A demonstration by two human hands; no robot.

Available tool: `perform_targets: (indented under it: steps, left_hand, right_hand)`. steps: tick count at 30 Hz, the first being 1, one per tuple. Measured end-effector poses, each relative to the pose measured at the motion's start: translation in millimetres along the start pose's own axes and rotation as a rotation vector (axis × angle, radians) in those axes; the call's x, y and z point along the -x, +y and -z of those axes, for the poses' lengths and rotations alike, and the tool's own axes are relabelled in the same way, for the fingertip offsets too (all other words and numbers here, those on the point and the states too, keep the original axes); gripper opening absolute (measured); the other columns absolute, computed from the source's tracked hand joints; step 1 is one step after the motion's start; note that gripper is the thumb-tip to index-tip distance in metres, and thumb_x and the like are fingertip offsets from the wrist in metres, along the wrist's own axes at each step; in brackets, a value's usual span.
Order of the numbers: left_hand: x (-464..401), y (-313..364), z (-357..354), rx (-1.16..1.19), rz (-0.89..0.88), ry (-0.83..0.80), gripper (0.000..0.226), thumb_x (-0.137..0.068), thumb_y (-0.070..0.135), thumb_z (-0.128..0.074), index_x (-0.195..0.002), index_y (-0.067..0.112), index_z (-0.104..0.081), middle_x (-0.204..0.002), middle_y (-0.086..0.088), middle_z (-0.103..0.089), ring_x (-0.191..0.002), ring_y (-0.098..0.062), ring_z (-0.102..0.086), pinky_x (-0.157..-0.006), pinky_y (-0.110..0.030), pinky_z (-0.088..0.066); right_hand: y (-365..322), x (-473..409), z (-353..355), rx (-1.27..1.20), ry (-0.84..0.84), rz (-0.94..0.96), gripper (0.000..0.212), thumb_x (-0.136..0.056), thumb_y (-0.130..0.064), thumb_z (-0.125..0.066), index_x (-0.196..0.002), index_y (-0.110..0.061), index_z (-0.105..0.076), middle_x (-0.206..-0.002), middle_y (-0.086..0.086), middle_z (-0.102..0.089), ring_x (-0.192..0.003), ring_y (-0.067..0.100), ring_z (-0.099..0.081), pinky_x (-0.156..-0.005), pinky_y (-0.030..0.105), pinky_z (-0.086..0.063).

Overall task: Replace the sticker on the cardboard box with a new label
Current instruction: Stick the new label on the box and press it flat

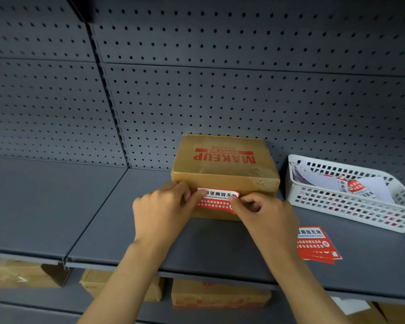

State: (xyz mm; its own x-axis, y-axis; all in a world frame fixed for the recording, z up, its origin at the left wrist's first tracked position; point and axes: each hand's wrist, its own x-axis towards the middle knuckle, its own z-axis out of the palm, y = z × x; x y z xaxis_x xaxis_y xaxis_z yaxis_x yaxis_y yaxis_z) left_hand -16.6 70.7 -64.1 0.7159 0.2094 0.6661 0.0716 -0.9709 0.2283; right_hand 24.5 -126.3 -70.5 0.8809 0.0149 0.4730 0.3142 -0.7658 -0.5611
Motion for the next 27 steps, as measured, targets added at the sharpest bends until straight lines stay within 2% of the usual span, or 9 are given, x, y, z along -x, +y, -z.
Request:
perform_targets:
  steps: [5, 8, 10, 13, 16, 18, 22, 25, 27]
  left_hand:
    - [-0.8, -9.6, 3.2, 0.004, 0.056, -0.025, 0.059, -0.076, 0.074, -0.061, -0.055, 0.02, -0.047, -0.047, 0.005, -0.051, -0.04, -0.015, -0.047, -0.04, -0.023, -0.031]
    - [0.6, -11.9, 8.0, 0.087, 0.041, 0.028, 0.036, -0.076, 0.059, -0.073, -0.07, 0.027, -0.057, -0.068, 0.009, -0.059, -0.056, -0.014, -0.056, -0.043, -0.028, -0.043]
    - [0.2, -10.4, 9.8, 0.151, -0.023, 0.065, 0.025, -0.078, 0.045, -0.078, -0.087, 0.024, -0.066, -0.088, 0.005, -0.059, -0.079, -0.017, -0.056, -0.055, -0.032, -0.049]
    - [-5.2, -4.9, 8.4, 0.217, -0.066, 0.006, 0.048, -0.077, 0.05, -0.076, -0.117, 0.024, -0.066, -0.117, 0.0, -0.055, -0.108, -0.02, -0.051, -0.081, -0.031, -0.051]
    - [-9.6, -3.0, 2.2, 0.204, -0.077, -0.08, 0.061, -0.078, 0.056, -0.073, -0.129, 0.026, -0.06, -0.129, 0.003, -0.055, -0.129, -0.022, -0.048, -0.098, -0.038, -0.05]
    - [-10.6, -4.4, -0.3, 0.2, -0.058, -0.093, 0.06, -0.078, 0.058, -0.072, -0.128, 0.029, -0.06, -0.129, 0.005, -0.056, -0.128, -0.02, -0.05, -0.095, -0.04, -0.052]
    - [-16.6, -9.9, 4.0, 0.248, -0.005, -0.119, 0.053, -0.074, 0.054, -0.077, -0.122, 0.038, -0.063, -0.122, 0.013, -0.056, -0.111, -0.013, -0.057, -0.078, -0.035, -0.056]
    - [-26.4, -17.0, 7.8, 0.319, -0.01, -0.208, 0.054, -0.071, 0.045, -0.082, -0.122, 0.041, -0.064, -0.114, 0.016, -0.053, -0.114, -0.012, -0.055, -0.08, -0.037, -0.056]
    - [-29.9, -19.3, 9.8, 0.347, -0.022, -0.252, 0.055, -0.072, 0.041, -0.082, -0.123, 0.041, -0.062, -0.112, 0.018, -0.049, -0.115, -0.012, -0.053, -0.084, -0.038, -0.056]
  right_hand:
    - [2.7, 2.5, 1.0, 0.133, 0.077, 0.043, 0.042, -0.075, -0.07, -0.065, -0.07, -0.03, -0.076, -0.059, -0.01, -0.071, -0.053, 0.015, -0.065, -0.049, 0.029, -0.052]
    - [11.7, 2.5, 5.2, 0.139, 0.087, 0.015, 0.05, -0.074, -0.073, -0.062, -0.059, -0.026, -0.07, -0.052, -0.008, -0.066, -0.049, 0.017, -0.062, -0.049, 0.034, -0.053]
    - [13.2, 5.5, 5.7, 0.134, 0.085, 0.022, 0.057, -0.077, -0.073, -0.059, -0.052, -0.021, -0.062, -0.045, -0.005, -0.06, -0.045, 0.018, -0.058, -0.046, 0.035, -0.051]
    - [0.1, 9.7, -1.3, 0.131, 0.073, 0.072, 0.063, -0.078, -0.074, -0.058, -0.047, -0.019, -0.056, -0.041, -0.001, -0.055, -0.042, 0.022, -0.055, -0.044, 0.034, -0.048]
    - [-16.4, 5.8, -12.0, 0.155, 0.04, 0.12, 0.068, -0.077, -0.076, -0.057, -0.046, -0.015, -0.054, -0.039, 0.0, -0.053, -0.041, 0.023, -0.053, -0.045, 0.029, -0.046]
    - [-21.4, -0.3, -14.8, 0.175, 0.031, 0.119, 0.068, -0.077, -0.075, -0.057, -0.046, -0.014, -0.053, -0.04, 0.0, -0.052, -0.042, 0.025, -0.054, -0.046, 0.029, -0.046]
    - [-12.6, -8.3, -7.4, 0.221, 0.05, 0.099, 0.066, -0.071, -0.078, -0.06, -0.043, -0.019, -0.048, -0.038, -0.003, -0.045, -0.042, 0.023, -0.052, -0.046, 0.025, -0.037]
    - [-0.6, -11.6, 2.4, 0.239, 0.07, 0.089, 0.067, -0.069, -0.081, -0.056, -0.046, -0.018, -0.06, -0.038, -0.001, -0.051, -0.042, 0.023, -0.052, -0.044, 0.027, -0.042]
    - [4.9, -12.4, 10.3, 0.235, 0.095, 0.089, 0.065, -0.069, -0.079, -0.058, -0.044, -0.018, -0.058, -0.037, 0.0, -0.05, -0.041, 0.024, -0.05, -0.044, 0.026, -0.039]
